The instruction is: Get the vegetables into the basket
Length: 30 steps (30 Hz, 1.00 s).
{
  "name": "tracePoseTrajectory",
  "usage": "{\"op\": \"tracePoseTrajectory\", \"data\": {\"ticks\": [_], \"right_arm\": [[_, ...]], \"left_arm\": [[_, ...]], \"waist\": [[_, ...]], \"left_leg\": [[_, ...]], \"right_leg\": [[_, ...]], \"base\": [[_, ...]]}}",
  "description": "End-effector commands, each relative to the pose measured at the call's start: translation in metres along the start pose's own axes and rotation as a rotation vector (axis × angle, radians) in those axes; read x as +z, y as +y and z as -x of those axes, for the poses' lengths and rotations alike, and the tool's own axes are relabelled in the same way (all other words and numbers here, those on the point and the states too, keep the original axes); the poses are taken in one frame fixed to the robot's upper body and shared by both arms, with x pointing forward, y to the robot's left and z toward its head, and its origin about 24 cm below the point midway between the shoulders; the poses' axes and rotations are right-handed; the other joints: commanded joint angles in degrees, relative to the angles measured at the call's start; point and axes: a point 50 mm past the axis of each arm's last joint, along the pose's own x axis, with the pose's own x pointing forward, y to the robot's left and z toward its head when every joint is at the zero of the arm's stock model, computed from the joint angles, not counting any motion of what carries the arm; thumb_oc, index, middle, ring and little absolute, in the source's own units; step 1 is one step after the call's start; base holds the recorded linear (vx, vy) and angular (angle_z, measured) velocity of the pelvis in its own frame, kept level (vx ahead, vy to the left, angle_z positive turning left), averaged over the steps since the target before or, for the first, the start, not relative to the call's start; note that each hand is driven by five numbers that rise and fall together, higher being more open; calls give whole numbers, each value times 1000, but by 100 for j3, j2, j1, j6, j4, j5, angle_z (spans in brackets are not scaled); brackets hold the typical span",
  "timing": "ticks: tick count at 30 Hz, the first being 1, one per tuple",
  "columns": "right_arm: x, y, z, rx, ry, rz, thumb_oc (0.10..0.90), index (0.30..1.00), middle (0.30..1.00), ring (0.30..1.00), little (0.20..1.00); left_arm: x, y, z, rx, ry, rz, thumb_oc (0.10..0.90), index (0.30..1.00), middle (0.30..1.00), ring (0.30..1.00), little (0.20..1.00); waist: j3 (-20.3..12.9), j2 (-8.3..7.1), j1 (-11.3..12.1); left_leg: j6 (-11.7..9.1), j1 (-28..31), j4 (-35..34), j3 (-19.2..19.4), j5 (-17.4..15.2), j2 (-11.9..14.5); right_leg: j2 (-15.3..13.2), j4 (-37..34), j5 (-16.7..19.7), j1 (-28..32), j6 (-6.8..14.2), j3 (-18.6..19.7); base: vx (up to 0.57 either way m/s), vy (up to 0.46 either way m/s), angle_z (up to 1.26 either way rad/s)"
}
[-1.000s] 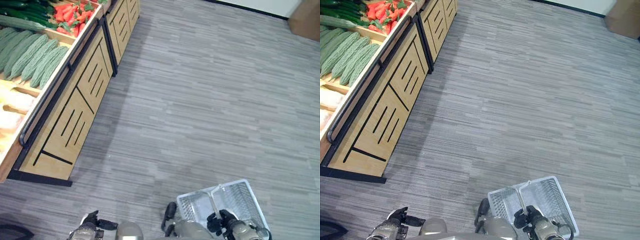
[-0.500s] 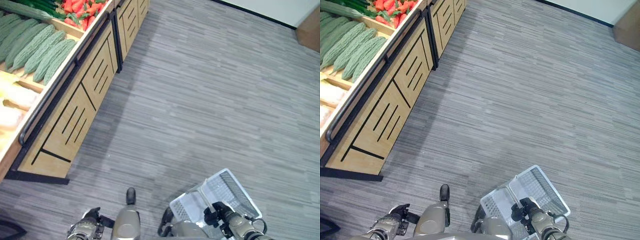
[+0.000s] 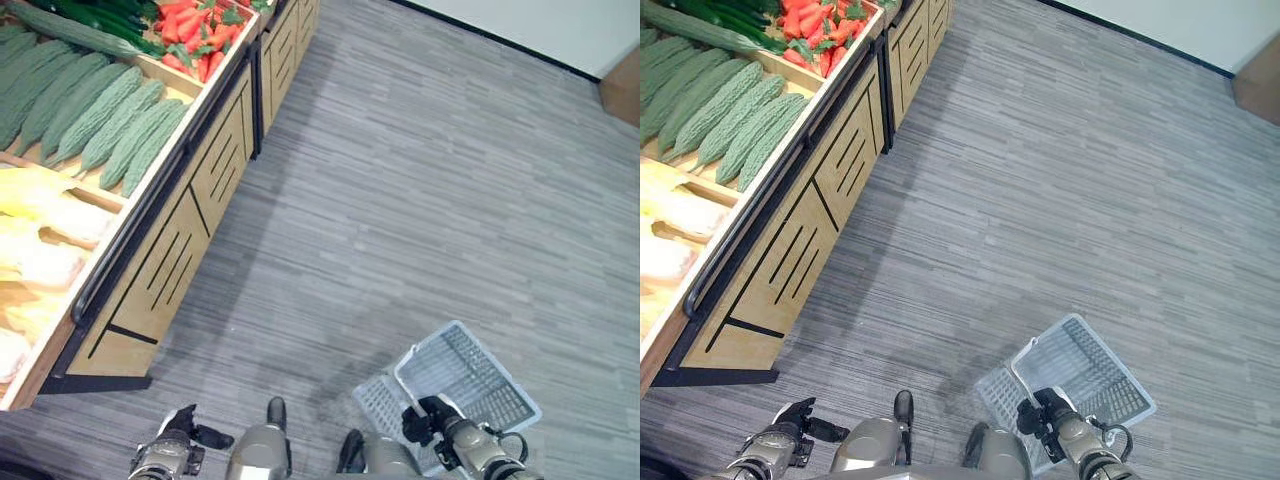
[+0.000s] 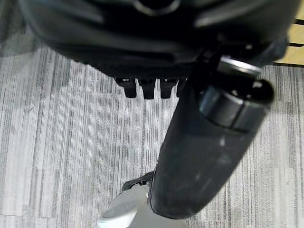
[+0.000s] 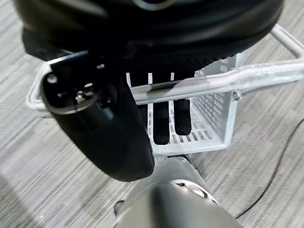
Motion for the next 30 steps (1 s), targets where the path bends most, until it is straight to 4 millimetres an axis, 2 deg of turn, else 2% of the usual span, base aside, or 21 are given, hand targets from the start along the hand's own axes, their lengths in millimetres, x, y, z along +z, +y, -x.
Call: {"op": "tracePoseTrajectory", "data": {"ticks": [1, 2, 3, 4, 7, 9, 10, 12, 14, 15, 16, 18, 20, 21, 22, 23, 24, 25, 26, 27, 30], "right_arm": [[-5, -12, 3, -24, -2, 36, 400, 300, 300, 300, 300], [-4, -12, 2, -24, -3, 36, 400, 300, 300, 300, 300], [-4, -12, 3, -23, -6, 38, 400, 300, 300, 300, 300], [-4, -12, 3, -23, -6, 38, 400, 300, 300, 300, 300], [-4, -10, 3, -16, -10, 42, 400, 300, 300, 300, 300], [-8, -10, 3, -15, 0, 42, 400, 300, 300, 300, 300], [-12, -10, 4, -15, 11, 40, 400, 300, 300, 300, 300], [-15, -12, 4, -22, 23, 41, 400, 300, 300, 300, 300], [-16, -13, 5, -25, 26, 43, 400, 300, 300, 300, 300], [-17, -13, 5, -26, 28, 49, 400, 300, 300, 300, 300], [-15, -18, 5, -39, 20, 54, 400, 300, 300, 300, 300], [-15, -19, 5, -34, 17, 64, 400, 300, 300, 300, 300], [-15, -22, 6, -41, 16, 59, 400, 300, 300, 300, 300], [-16, -23, 6, -44, 16, 54, 400, 300, 300, 300, 300], [-16, -25, 6, -50, 13, 47, 400, 300, 300, 300, 300], [-17, -29, 7, -60, 14, 35, 400, 300, 300, 300, 300], [-18, -29, 7, -61, 18, 25, 400, 300, 300, 300, 300], [-20, -29, 8, -64, 22, 22, 400, 300, 300, 300, 300], [-22, -29, 8, -68, 26, 14, 400, 300, 300, 300, 300], [-23, -29, 8, -68, 29, 11, 400, 300, 300, 300, 300], [-22, -26, 7, -61, 33, 17, 400, 300, 300, 300, 300]], "left_arm": [[-6, 4, 0, 24, 15, 11, 900, 1000, 1000, 1000, 1000], [-5, 4, 0, 25, 13, 16, 900, 1000, 1000, 1000, 1000], [-6, 3, 0, 24, 13, 17, 900, 1000, 1000, 1000, 1000], [-6, 3, 0, 24, 13, 17, 900, 1000, 1000, 1000, 1000], [-5, 1, 0, 23, 10, 21, 900, 1000, 1000, 1000, 1000], [-6, 0, 0, 20, 17, 22, 900, 1000, 1000, 1000, 1000], [-5, -1, 0, 17, 18, 15, 900, 1000, 1000, 1000, 1000], [-3, -4, 0, 16, 18, 30, 900, 1000, 1000, 1000, 1000], [-2, -5, 0, 19, 18, 51, 900, 1000, 1000, 1000, 1000], [0, -5, 0, 19, 14, 62, 900, 1000, 1000, 1000, 1000], [9, -5, -1, 18, -6, 73, 900, 1000, 1000, 1000, 1000], [11, -5, -1, 17, -11, 72, 900, 1000, 1000, 1000, 1000], [16, -4, -2, 16, -27, 76, 900, 1000, 1000, 1000, 1000], [18, -4, -2, 13, -28, 73, 900, 1000, 1000, 1000, 1000], [20, -3, -2, 16, -36, 70, 900, 1000, 1000, 1000, 1000], [25, -4, -2, 11, -49, 55, 900, 1000, 1000, 1000, 1000], [29, -5, -2, 6, -60, 49, 900, 1000, 1000, 1000, 1000], [29, -6, -2, 2, -60, 38, 900, 1000, 1000, 1000, 1000], [31, -6, -2, 0, -67, 31, 900, 1000, 1000, 1000, 1000], [30, -7, -2, -3, -65, 32, 900, 1000, 1000, 1000, 1000], [24, -6, -2, 0, -47, 40, 900, 1000, 1000, 1000, 1000]], "waist": [[82, 123, 59], [80, 125, 55], [76, 111, 22], [79, 114, 20], [64, 87, -36], [67, 77, -142], [42, 85, -182], [-25, 128, -252], [-34, 144, -288], [-41, 158, -297], [-30, 156, -366], [-19, 153, -379], [78, 136, -425], [125, 124, -451], [168, 120, -523], [142, 140, -686], [129, 151, -737], [110, 207, -793], [64, 246, -862], [-1, 271, -888], [-50, 250, -844]], "left_leg": [[-151, -175, 668, -303, -773, -106], [-157, -151, 673, -336, -777, -119], [-169, -104, 668, -450, -775, -171], [-170, -97, 666, -453, -775, -169], [-208, -42, 572, -660, -715, -240], [-268, 51, 454, -1015, -653, -300], [-316, 68, 417, -1207, -641, -300], [-437, 196, 296, -1557, -580, -232], [-500, 208, 316, -1716, -552, -197], [-556, 213, 346, -1815, -536, -158], [-703, 85, 627, -2097, -447, -40], [-767, -25, 862, -2087, -365, 0], [-850, -345, 1387, -1792, -196, 68], [-835, -379, 1353, -1533, -152, 149], [-814, -401, 1068, -1105, -89, 278], [-787, -458, 601, -327, -67, 444], [-787, -499, 470, 22, -71, 498], [-875, -389, 166, 443, 0, 582], [-948, -473, 33, 831, 204, 647], [-954, -393, -36, 1007, 169, 644], [-905, -307, 50, 862, 36, 593]], "right_leg": [[12, -1025, 1279, -78, 249, 131], [44, -1192, 1317, -112, 281, 202], [147, -1388, 1326, -134, 300, 438], [149, -1390, 1326, -126, 299, 434], [323, -1630, 1350, -235, 298, 872], [575, -1558, 1245, -339, 252, 1414], [666, -1451, 991, -310, 179, 1588], [751, -1224, 680, -264, -1, 1526], [774, -1110, 574, -283, -70, 1441], [764, -1046, 461, -269, -118, 1283], [760, -935, 196, -169, -297, 871], [760, -926, 124, -108, -364, 728], [701, -936, 71, 43, -445, 463], [683, -946, 3, 151, -464, 335], [618, -1007, -18, 263, -459, 172], [505, -1116, -5, 354, -411, -124], [474, -1155, 39, 359, -381, -223], [475, -1166, -2, 422, -314, -312], [441, -1196, 22, 424, -301, -466], [432, -1172, 15, 416, -271, -498], [420, -1112, -26, 449, -243, -462]], "base": [[71, 3, 25], [122, -22, 40], [122, -22, 44], [120, -38, 55], [108, -71, 48], [217, -205, 70], [261, -248, 99], [292, -280, 130], [217, -241, 80], [380, -525, 92], [294, -421, 107], [188, -279, 153], [100, -166, 111], [51, -126, 57], [29, -80, 83], [-6, -10, 103], [22, 60, 119], [22, 123, 135], [70, 154, 113], [80, 190, 70], [95, 178, 5]]}}
